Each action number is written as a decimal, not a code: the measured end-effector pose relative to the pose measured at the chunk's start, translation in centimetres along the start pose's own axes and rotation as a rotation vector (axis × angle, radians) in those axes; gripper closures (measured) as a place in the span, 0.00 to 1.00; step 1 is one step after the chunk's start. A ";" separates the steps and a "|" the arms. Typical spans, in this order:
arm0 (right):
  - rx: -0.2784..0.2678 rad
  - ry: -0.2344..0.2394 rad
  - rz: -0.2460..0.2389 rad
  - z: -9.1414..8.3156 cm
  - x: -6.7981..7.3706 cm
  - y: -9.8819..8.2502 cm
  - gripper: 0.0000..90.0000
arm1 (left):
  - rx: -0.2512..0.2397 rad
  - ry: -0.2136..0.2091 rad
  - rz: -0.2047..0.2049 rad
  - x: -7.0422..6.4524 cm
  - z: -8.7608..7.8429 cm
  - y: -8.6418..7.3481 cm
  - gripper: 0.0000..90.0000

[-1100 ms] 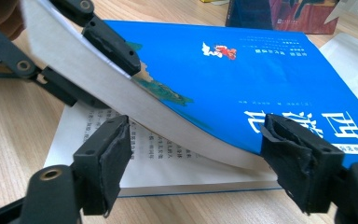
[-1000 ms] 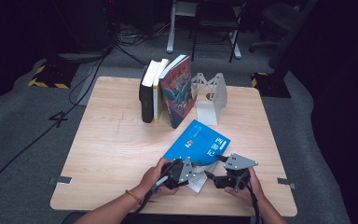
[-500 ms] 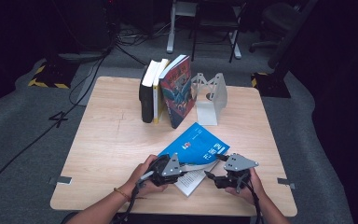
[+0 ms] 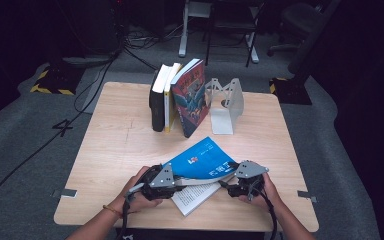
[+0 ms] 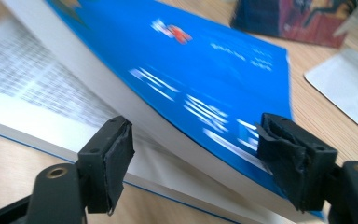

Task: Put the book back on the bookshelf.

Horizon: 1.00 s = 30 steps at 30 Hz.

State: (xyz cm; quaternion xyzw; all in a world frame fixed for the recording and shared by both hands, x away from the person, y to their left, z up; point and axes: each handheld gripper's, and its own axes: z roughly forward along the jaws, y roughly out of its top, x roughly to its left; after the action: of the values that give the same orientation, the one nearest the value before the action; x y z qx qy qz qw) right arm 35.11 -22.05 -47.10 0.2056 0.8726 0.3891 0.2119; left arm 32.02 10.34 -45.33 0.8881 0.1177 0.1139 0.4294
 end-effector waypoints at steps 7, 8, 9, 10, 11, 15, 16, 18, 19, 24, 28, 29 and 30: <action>-0.042 0.004 -0.110 -0.2 0.4 0.0 0.56 | 0.013 0.046 -0.006 -0.4 -0.5 -0.2 0.73; -0.044 0.000 -0.136 -0.3 0.7 0.2 0.60 | 0.046 0.093 0.013 -1.0 -0.5 -0.3 0.66; -0.043 -0.003 -0.137 -0.3 0.8 0.2 0.61 | 0.046 0.093 0.013 -1.0 -0.5 -0.3 0.65; -0.046 -0.006 -0.130 -0.3 0.9 0.2 0.61 | 0.051 0.124 0.019 -1.3 -0.4 -0.5 0.63; -0.048 -0.010 -0.123 -0.3 1.0 0.2 0.61 | 0.052 0.135 0.017 -1.4 -0.5 -0.6 0.62; -0.047 -0.024 -0.125 -0.5 1.7 0.5 0.65 | 0.063 0.181 0.013 -0.7 -0.1 -0.8 0.64; -0.047 -0.024 -0.125 -0.5 1.7 0.5 0.65 | 0.063 0.181 0.013 -0.7 -0.1 -0.8 0.65; -0.048 -0.025 -0.129 -0.7 2.1 0.6 0.67 | 0.052 0.192 0.005 -0.2 -0.1 -0.7 0.66; -0.048 -0.029 -0.119 -0.8 2.3 0.6 0.68 | 0.052 0.194 0.004 0.1 0.0 -0.5 0.67; -0.036 -0.060 -0.133 -1.5 3.7 0.9 0.75 | 0.057 0.182 -0.005 1.6 0.3 0.0 0.62; -0.026 -0.071 -0.137 -1.7 4.0 1.0 0.77 | 0.061 0.154 -0.002 2.7 0.7 0.4 0.60; -0.020 -0.081 -0.142 -1.8 4.1 1.1 0.77 | 0.063 0.149 -0.005 3.0 0.8 0.5 0.59; -0.018 -0.089 -0.148 -1.8 4.3 1.3 0.78 | 0.058 0.143 -0.011 3.3 0.8 0.5 0.58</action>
State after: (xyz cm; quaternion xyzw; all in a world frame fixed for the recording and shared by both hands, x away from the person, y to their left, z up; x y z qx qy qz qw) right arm 30.86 -20.13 -45.91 0.1559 0.8715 0.3709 0.2805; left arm 35.44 10.45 -45.08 0.8893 0.1560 0.1712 0.3944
